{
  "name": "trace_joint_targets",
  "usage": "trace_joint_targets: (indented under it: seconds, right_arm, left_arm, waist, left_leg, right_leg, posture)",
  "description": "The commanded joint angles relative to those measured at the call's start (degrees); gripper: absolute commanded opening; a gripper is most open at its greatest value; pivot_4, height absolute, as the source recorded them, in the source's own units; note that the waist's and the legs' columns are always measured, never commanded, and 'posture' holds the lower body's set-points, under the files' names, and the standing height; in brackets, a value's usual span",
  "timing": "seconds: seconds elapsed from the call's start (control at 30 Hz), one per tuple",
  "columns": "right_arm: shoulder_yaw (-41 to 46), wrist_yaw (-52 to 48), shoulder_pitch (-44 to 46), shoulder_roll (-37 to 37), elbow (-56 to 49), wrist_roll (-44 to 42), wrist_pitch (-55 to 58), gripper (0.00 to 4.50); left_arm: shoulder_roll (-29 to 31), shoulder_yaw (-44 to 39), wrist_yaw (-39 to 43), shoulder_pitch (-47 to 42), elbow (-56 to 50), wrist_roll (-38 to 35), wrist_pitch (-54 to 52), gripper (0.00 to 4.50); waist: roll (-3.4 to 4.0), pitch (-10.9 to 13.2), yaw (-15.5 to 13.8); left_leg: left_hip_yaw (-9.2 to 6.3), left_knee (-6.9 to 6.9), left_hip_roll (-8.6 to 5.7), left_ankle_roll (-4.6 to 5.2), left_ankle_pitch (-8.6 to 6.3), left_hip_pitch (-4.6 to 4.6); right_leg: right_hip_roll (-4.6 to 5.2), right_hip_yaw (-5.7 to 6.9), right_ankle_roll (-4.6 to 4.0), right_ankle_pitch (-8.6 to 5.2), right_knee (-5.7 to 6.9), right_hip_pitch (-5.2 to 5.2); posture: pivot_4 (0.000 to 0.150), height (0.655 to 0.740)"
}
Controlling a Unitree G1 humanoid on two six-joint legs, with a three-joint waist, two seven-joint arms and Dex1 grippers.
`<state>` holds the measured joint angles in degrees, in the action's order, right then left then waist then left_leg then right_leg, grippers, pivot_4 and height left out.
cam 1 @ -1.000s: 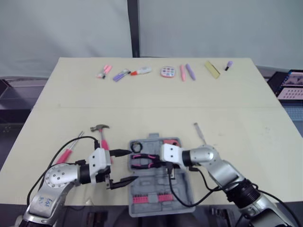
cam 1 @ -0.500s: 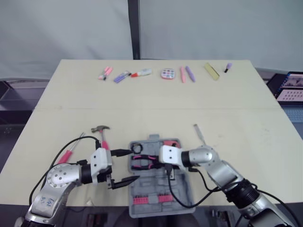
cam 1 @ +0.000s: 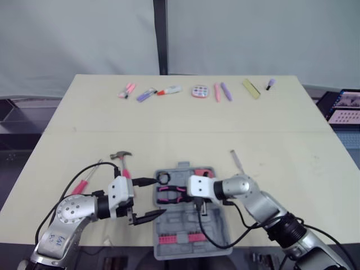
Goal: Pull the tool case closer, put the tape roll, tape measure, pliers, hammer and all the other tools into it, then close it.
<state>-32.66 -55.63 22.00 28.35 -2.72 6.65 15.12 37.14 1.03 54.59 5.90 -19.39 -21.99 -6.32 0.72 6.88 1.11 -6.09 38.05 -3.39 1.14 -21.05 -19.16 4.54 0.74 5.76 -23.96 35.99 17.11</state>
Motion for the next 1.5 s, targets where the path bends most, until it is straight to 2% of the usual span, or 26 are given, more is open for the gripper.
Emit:
trace_joint_targets:
  seconds: [0.03,0.17,0.37,0.5,0.6,0.77,0.9,1.1,1.33,1.43,1.5]
  right_arm:
    - [-5.27,-0.95,-4.31,1.88,9.61,5.15,7.25,0.03]
    - [-1.50,0.01,-3.69,-0.31,7.15,1.43,8.68,0.03]
    - [8.64,0.62,-1.69,-1.48,-1.08,-6.78,14.20,0.03]
    - [16.85,-0.64,-1.41,2.58,-10.01,-13.09,18.93,0.03]
    - [22.80,-1.61,-3.46,7.70,-16.33,-17.04,22.34,0.03]
    - [31.62,1.06,-11.23,12.77,-23.27,-20.36,24.82,0.03]
    - [40.23,3.70,-23.11,13.42,-29.20,-22.09,26.73,0.03]
    - [49.19,8.01,-39.94,8.29,-36.46,-24.91,24.22,0.03]
    - [51.04,9.82,-48.72,4.38,-36.21,-26.94,21.31,0.03]
    - [52.12,9.74,-49.55,4.84,-35.65,-28.95,22.72,0.78]
    - [52.55,9.49,-49.91,5.53,-35.26,-29.62,23.00,1.73]
  left_arm:
    - [-0.19,-0.19,-0.22,-0.11,-0.77,0.03,0.14,4.50]
    - [-0.34,-0.30,-0.33,-0.03,-0.65,-0.37,-0.26,4.50]
    - [-2.05,-1.17,-3.17,-2.70,-0.65,-2.33,-4.64,4.50]
    - [-3.27,-1.65,-6.01,-5.79,-2.22,-3.79,-9.20,4.50]
    - [-2.68,-2.28,-6.92,-5.24,-3.04,-3.44,-10.72,4.50]
    - [-2.48,-4.71,-9.43,-1.27,-6.29,-4.75,-14.37,4.50]
    - [-4.35,-7.22,-13.41,4.85,-10.13,-4.81,-15.10,4.50]
    - [-7.17,-9.87,-19.17,12.42,-13.80,-4.91,-17.85,4.50]
    - [-9.21,-11.91,-19.42,18.75,-11.81,-4.82,-15.45,4.50]
    - [-9.07,-12.27,-17.51,20.84,-9.78,-4.17,-12.95,4.50]
    - [-8.93,-12.75,-16.55,21.61,-8.26,-3.93,-11.26,4.50]
  waist:
    - [0.02,-0.03,-0.06]
    - [0.05,-0.04,-0.08]
    - [0.33,0.74,-0.90]
    - [0.51,1.22,-1.36]
    - [0.48,1.36,-1.05]
    - [0.20,1.90,-0.89]
    - [0.26,2.23,-1.31]
    - [0.22,2.25,-2.47]
    - [0.24,2.25,-2.34]
    - [0.24,2.25,-2.39]
    - [0.25,2.24,-2.43]
  left_leg:
    - [0.00,0.00,0.00,0.00,0.00,0.00]
    - [0.00,0.00,0.01,0.00,0.00,-0.01]
    - [0.08,0.02,0.00,-0.02,0.02,-0.25]
    - [0.03,0.47,-0.09,0.00,0.12,-1.24]
    - [0.08,0.83,-0.21,0.05,0.09,-1.87]
    - [0.15,0.70,0.02,0.04,0.10,-2.04]
    - [0.28,0.83,0.06,0.03,0.16,-2.13]
    - [0.27,0.91,0.04,0.04,0.15,-2.09]
    - [0.33,0.83,0.06,0.02,0.16,-1.99]
    - [0.33,0.82,0.07,0.02,0.16,-1.99]
    - [0.33,0.82,0.07,0.02,0.16,-2.00]
  right_leg:
    - [0.00,0.00,0.00,0.00,-0.02,-0.01]
    - [-0.01,-0.01,0.00,0.00,-0.05,-0.02]
    - [0.00,-0.10,0.00,0.00,-0.04,0.00]
    - [0.00,-0.14,0.03,0.02,0.14,0.79]
    - [0.06,-0.18,0.05,0.03,0.98,1.51]
    - [-0.06,-0.02,0.05,0.03,0.90,1.64]
    - [-0.04,-0.06,0.06,0.03,0.75,1.61]
    - [-0.04,-0.09,0.06,0.03,0.46,1.40]
    - [-0.06,-0.11,0.06,0.02,0.40,1.38]
    - [-0.06,-0.11,0.06,0.02,0.11,1.35]
    - [-0.06,-0.11,0.06,0.02,0.02,1.33]
  posture:
    - [0.150,0.7134]
    - [0.150,0.7134]
    - [0.150,0.7134]
    - [0.150,0.7134]
    - [0.150,0.7134]
    - [0.150,0.7134]
    - [0.150,0.7134]
    - [0.150,0.7134]
    - [0.150,0.7134]
    - [0.150,0.7134]
    - [0.150,0.7134]
